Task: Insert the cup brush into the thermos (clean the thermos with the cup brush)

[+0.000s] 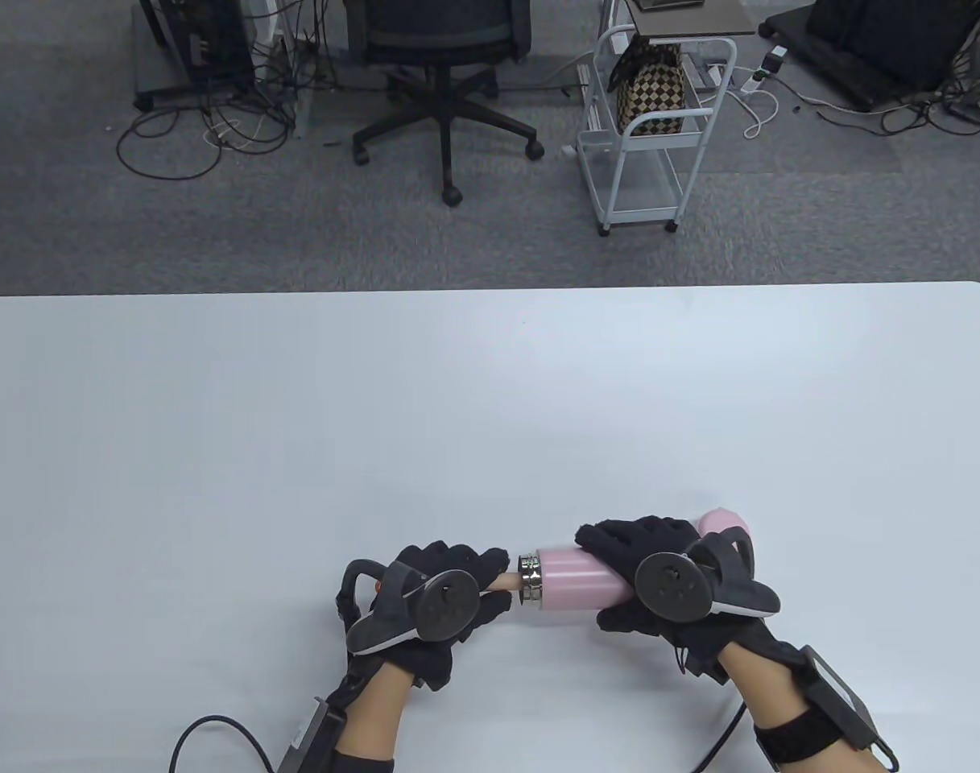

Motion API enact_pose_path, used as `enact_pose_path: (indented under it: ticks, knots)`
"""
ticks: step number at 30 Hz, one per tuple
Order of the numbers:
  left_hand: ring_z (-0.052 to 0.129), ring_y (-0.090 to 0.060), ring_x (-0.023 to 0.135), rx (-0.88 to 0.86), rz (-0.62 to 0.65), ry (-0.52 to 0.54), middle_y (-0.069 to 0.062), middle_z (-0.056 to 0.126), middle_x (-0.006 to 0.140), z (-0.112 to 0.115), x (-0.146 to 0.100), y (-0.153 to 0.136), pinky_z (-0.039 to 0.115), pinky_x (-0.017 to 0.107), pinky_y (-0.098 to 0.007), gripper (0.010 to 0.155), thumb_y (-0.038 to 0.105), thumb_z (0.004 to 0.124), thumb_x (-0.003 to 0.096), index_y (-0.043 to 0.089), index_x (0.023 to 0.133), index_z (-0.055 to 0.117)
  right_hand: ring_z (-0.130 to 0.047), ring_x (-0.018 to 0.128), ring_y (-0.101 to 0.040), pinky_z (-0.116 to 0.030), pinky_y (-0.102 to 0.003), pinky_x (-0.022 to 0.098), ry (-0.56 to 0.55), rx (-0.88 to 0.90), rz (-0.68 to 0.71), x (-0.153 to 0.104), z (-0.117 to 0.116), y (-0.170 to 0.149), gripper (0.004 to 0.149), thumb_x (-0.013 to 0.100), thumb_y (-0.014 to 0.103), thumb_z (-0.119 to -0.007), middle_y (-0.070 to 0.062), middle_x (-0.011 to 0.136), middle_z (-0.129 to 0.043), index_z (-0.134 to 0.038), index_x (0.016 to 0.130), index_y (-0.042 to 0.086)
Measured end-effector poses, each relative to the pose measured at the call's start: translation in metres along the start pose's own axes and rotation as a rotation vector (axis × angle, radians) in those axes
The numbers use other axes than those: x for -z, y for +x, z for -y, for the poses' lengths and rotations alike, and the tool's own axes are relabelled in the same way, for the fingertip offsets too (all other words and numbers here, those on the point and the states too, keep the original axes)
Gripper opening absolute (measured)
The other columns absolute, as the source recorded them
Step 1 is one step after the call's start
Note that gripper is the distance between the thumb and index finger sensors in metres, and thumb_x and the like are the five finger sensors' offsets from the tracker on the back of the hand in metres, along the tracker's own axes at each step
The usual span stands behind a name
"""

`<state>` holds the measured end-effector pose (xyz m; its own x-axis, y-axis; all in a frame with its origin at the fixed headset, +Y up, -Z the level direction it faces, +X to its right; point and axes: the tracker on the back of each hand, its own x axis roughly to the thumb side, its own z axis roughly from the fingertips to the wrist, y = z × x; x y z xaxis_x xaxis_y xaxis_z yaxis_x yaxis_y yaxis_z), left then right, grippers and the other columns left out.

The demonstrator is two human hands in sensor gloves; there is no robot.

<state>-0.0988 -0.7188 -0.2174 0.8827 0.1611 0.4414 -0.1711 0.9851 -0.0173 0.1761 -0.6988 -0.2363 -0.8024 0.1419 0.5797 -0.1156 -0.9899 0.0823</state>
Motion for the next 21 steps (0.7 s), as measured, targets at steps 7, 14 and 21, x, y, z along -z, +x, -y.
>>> enact_pose_path:
  ticks: [7,14,21]
  knots:
    - [0.103,-0.016,0.063,-0.064,-0.018,0.02,0.005,0.101,0.081,-0.015,-0.007,-0.025,0.08,0.059,-0.048,0.054,0.064,0.081,0.052,0.039,0.1,0.081,-0.064,0.101,-0.039,-0.063,-0.059,0.068,-0.029,0.081,-0.03,-0.007,0.016,-0.023,0.078,0.037,0.06,-0.095,-0.002,0.11,-0.06,-0.059,0.101,0.033]
    - [0.103,-0.016,0.062,-0.099,-0.05,0.005,0.005,0.101,0.079,-0.016,-0.012,-0.044,0.079,0.059,-0.048,0.054,0.065,0.082,0.0514,0.039,0.099,0.082,-0.064,0.101,-0.038,-0.063,-0.061,0.068,-0.034,0.056,-0.058,-0.011,0.022,-0.037,0.077,0.036,0.06,-0.095,-0.001,0.11,-0.06,-0.06,0.1,0.035]
    - [0.103,-0.017,0.063,-0.097,-0.143,0.058,0.005,0.101,0.08,-0.023,-0.024,-0.068,0.079,0.06,-0.05,0.054,0.064,0.081,0.0519,0.039,0.1,0.082,-0.064,0.102,-0.038,-0.062,-0.062,0.068,-0.098,0.037,-0.173,-0.024,0.033,-0.068,0.077,0.036,0.059,-0.096,0.0,0.11,-0.06,-0.06,0.1,0.034]
